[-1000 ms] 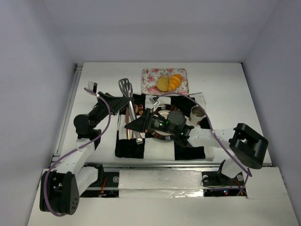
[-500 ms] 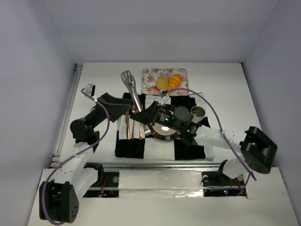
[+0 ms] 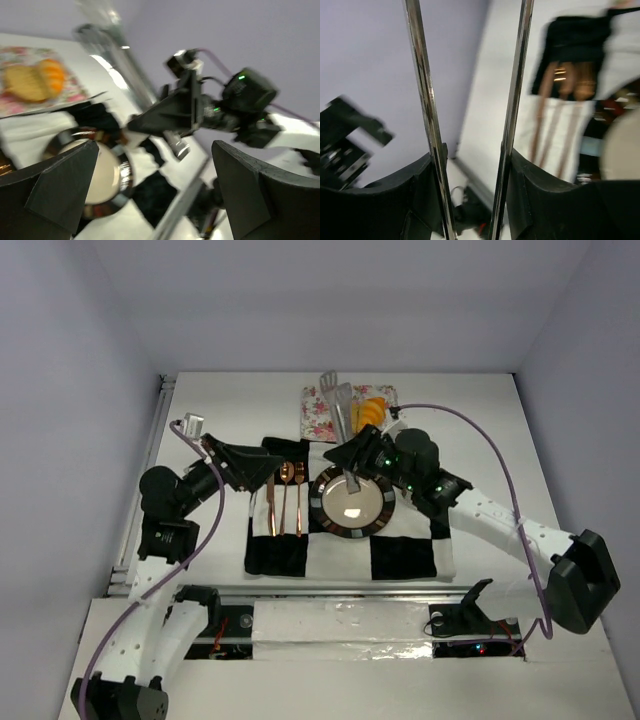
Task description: Place the bread
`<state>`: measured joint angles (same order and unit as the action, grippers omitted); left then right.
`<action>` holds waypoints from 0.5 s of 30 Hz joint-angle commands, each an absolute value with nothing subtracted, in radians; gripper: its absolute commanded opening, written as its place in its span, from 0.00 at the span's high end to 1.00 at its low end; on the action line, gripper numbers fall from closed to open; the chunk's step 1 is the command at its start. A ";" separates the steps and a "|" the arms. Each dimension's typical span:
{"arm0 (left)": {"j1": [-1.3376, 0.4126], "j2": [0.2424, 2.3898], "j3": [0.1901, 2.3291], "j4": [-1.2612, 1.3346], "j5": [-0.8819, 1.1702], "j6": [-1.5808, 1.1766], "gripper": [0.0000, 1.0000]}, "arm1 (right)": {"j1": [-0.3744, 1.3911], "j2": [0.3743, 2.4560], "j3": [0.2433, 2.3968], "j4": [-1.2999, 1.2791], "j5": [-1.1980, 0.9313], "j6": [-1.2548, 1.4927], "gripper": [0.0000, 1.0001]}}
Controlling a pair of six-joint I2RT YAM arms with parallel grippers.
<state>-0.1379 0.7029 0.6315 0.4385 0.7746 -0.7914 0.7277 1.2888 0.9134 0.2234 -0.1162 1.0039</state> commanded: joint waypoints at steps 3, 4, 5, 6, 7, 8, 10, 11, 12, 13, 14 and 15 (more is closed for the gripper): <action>-0.141 0.661 0.654 0.014 0.624 -0.447 0.01 | 0.605 1.281 1.014 -0.150 -0.060 0.852 0.49; -0.141 0.654 0.643 0.012 0.624 -0.437 0.01 | 0.592 1.290 1.034 -0.181 -0.055 0.835 0.49; -0.141 0.640 0.623 0.008 0.624 -0.419 0.01 | 0.572 1.317 1.078 -0.240 -0.032 0.797 0.49; -0.141 0.634 0.614 0.006 0.623 -0.419 0.01 | 0.560 1.318 1.104 -0.273 -0.022 0.778 0.49; -0.141 0.627 0.604 0.006 0.623 -0.405 0.01 | 0.549 1.359 1.130 -0.305 -0.020 0.760 0.48; -0.141 0.621 0.594 0.008 0.623 -0.399 0.01 | 0.537 1.382 1.155 -0.331 -0.020 0.744 0.48; -0.141 0.600 0.557 0.012 0.618 -0.397 0.01 | 0.508 1.454 1.228 -0.400 -0.006 0.700 0.47; -0.165 0.589 0.543 0.015 0.612 -0.399 0.02 | 0.499 1.483 1.255 -0.425 -0.006 0.686 0.47; -0.178 0.575 0.531 0.015 0.601 -0.405 0.02 | 0.489 1.511 1.308 -0.448 0.023 0.657 0.46; -0.190 0.569 0.537 0.008 0.585 -0.402 0.02 | 0.471 1.538 1.336 -0.492 0.026 0.644 0.46; -0.201 0.562 0.541 0.006 0.580 -0.387 0.02 | 0.471 1.592 1.360 -0.512 0.029 0.631 0.45; -0.210 0.548 0.543 0.002 0.574 -0.385 0.02 | 0.456 1.620 1.386 -0.534 0.031 0.606 0.45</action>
<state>-0.1852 0.5861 0.5339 -0.0181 0.5999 -0.4313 0.4828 1.5578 1.3041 -0.4099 -0.0074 0.7090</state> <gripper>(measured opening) 0.985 0.551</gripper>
